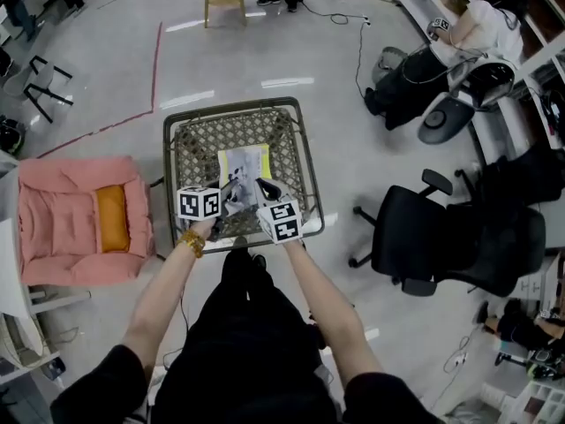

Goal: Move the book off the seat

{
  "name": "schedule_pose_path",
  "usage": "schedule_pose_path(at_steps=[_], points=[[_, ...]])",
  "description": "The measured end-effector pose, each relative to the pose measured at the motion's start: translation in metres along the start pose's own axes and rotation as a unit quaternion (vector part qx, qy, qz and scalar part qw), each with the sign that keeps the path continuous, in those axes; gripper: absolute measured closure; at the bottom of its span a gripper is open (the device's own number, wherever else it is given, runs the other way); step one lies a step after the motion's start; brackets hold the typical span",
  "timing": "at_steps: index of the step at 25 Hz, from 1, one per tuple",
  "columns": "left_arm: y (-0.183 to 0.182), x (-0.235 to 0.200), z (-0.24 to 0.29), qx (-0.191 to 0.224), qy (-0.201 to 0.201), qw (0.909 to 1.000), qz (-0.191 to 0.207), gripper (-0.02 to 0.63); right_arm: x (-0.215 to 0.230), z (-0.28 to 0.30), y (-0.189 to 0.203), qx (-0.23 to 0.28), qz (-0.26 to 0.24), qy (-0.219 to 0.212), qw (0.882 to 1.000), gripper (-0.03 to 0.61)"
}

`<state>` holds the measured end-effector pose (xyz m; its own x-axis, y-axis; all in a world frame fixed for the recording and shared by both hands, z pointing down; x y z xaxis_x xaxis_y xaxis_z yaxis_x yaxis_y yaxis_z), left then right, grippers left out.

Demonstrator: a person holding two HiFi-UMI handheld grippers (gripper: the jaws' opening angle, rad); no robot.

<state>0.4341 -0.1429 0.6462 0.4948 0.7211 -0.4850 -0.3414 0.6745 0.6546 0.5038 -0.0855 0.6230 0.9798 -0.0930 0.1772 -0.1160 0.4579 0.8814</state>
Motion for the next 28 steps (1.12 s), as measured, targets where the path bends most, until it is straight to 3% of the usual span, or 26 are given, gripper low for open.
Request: schedule_pose_path(at_steps=[7, 18, 28], points=[[-0.004, 0.013, 0.058, -0.031, 0.032, 0.999, -0.003, 0.543, 0.034, -0.005, 0.006, -0.008, 0.017, 0.036, 0.999, 0.563], [-0.021, -0.003, 0.131, -0.069, 0.06, 0.9954, -0.028, 0.543, 0.071, 0.017, 0.008, -0.021, 0.034, 0.067, 0.997, 0.563], [-0.021, -0.072, 0.153, -0.105, 0.014, 0.9942, -0.016, 0.543, 0.078, 0.069, 0.003, -0.04, 0.043, 0.065, 0.996, 0.563]])
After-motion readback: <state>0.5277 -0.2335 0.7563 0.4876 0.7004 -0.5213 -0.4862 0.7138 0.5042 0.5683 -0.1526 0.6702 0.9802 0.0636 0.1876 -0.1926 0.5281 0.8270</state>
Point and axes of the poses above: the fingertips, and each gripper's own axes: z forward along the fingers, x to its right, y out of its underside, the point moved 2 cm from there along -z, backward along the fingers, and after that the axes turned 2 degrees about -y, right-handed, at the moved point
